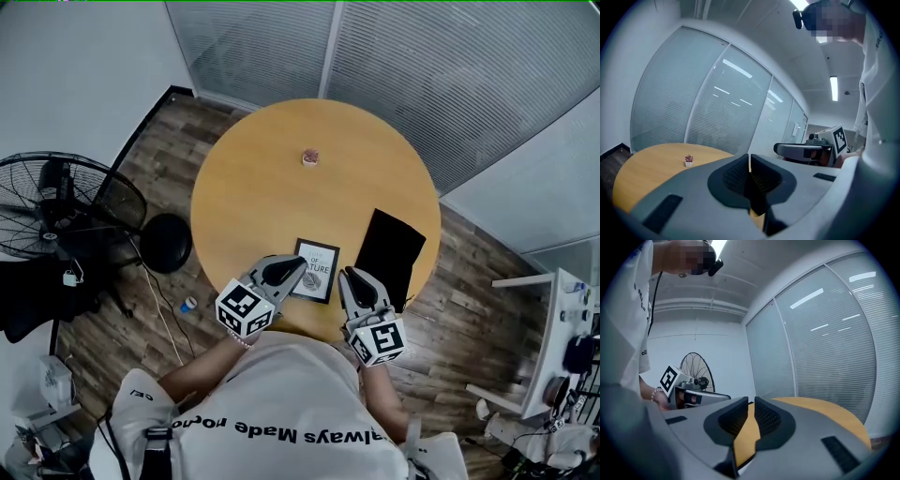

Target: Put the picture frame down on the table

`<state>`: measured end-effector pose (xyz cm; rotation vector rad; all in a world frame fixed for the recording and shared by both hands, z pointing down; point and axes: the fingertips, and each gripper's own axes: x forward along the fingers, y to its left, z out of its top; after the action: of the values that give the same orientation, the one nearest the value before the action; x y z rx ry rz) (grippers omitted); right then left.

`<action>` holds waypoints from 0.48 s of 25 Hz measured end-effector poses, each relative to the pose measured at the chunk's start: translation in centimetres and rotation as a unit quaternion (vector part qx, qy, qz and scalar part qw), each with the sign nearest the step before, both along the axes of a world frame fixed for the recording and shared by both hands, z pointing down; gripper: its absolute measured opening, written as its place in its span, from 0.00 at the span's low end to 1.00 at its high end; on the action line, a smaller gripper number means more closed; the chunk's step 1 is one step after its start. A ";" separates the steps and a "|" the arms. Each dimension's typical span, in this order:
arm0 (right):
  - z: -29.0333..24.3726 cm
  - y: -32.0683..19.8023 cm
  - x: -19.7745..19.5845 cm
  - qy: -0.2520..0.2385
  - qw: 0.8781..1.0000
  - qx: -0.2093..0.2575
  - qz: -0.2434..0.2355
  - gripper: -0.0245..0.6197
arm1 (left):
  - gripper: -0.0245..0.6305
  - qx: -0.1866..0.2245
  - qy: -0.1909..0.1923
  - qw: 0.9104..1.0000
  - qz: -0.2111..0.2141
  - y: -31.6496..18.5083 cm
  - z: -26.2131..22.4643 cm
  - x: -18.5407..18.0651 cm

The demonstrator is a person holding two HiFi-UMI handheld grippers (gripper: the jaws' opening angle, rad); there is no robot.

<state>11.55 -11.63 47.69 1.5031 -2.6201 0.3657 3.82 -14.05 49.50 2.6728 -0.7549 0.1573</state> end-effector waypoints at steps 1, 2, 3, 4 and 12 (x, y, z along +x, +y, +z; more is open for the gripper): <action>-0.5 0.1 -0.2 -0.002 1.000 0.003 -0.002 0.13 | 0.09 0.006 0.001 1.000 0.001 0.1 -0.5 -0.1; -1.0 0.2 -0.4 -0.004 1.000 0.005 -0.004 0.13 | 0.09 0.011 0.003 1.000 0.002 0.2 -1.0 -0.1; -1.5 0.4 -0.5 -0.005 1.000 0.008 -0.005 0.13 | 0.09 0.015 0.006 1.000 0.001 0.3 -1.5 -0.2; -2.0 0.5 -0.6 -0.002 1.000 0.011 -0.006 0.13 | 0.09 0.019 0.009 1.000 0.000 0.4 -2.1 -0.3; -5.7 0.4 -0.4 0.000 0.999 0.032 -0.014 0.13 | 0.09 0.051 0.035 0.998 -0.002 0.3 -6.8 -0.2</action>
<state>11.19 -11.18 42.00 1.4822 -2.6737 0.2814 3.64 -13.75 42.75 2.7564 -0.7640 0.0246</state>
